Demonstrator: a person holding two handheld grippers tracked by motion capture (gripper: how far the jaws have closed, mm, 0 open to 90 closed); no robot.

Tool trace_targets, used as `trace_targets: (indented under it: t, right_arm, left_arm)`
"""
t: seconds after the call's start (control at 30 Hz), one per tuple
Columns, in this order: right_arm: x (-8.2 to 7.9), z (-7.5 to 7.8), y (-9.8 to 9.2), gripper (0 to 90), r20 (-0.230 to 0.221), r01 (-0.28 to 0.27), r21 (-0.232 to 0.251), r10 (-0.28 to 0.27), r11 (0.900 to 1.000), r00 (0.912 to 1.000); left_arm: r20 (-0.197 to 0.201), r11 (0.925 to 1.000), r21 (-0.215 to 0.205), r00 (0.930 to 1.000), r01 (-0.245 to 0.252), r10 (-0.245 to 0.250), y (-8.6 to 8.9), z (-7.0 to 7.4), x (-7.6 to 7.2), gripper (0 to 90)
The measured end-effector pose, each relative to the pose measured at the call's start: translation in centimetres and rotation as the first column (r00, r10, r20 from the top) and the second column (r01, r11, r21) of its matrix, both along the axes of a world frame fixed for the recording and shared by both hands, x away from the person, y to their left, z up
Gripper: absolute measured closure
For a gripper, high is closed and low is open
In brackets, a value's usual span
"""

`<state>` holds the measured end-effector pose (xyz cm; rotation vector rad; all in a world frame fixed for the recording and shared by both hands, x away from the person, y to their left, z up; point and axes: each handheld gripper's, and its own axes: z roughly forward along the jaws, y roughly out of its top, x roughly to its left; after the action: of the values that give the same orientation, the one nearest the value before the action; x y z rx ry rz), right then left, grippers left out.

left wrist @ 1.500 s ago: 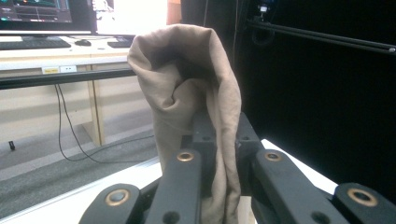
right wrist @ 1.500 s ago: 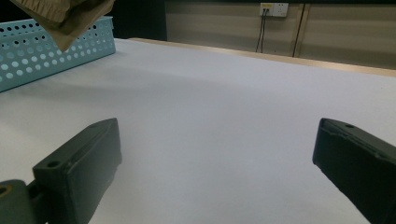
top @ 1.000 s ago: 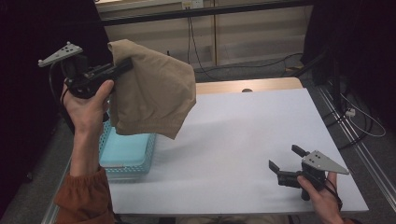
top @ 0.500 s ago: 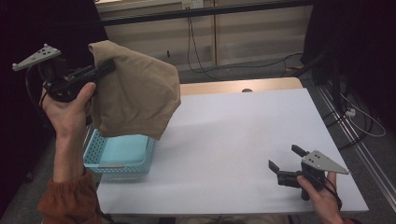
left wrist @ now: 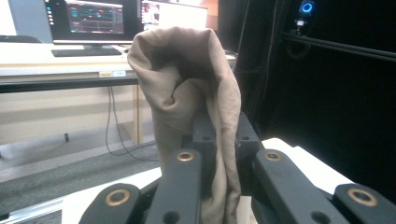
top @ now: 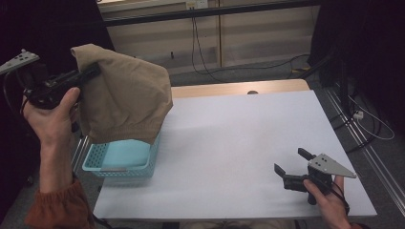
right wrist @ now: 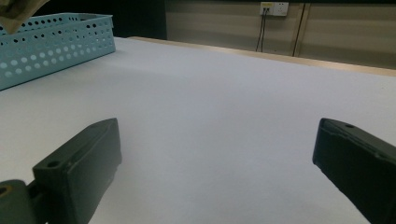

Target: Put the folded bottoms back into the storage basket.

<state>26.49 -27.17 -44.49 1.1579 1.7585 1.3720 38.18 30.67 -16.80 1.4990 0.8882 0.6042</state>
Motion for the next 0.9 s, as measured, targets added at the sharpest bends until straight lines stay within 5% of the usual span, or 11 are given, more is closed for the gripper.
trace_targets:
  t: [0.9]
  right_arm:
    - [0.1, 0.0, 0.0, 1.4, 0.001, -0.002, -0.009, 0.002, 1.000, 1.0000]
  left_arm:
    - [-0.080, 0.9951, -0.008, 0.9921, -0.098, 0.097, 4.3, -4.1, -0.7, 84.4]
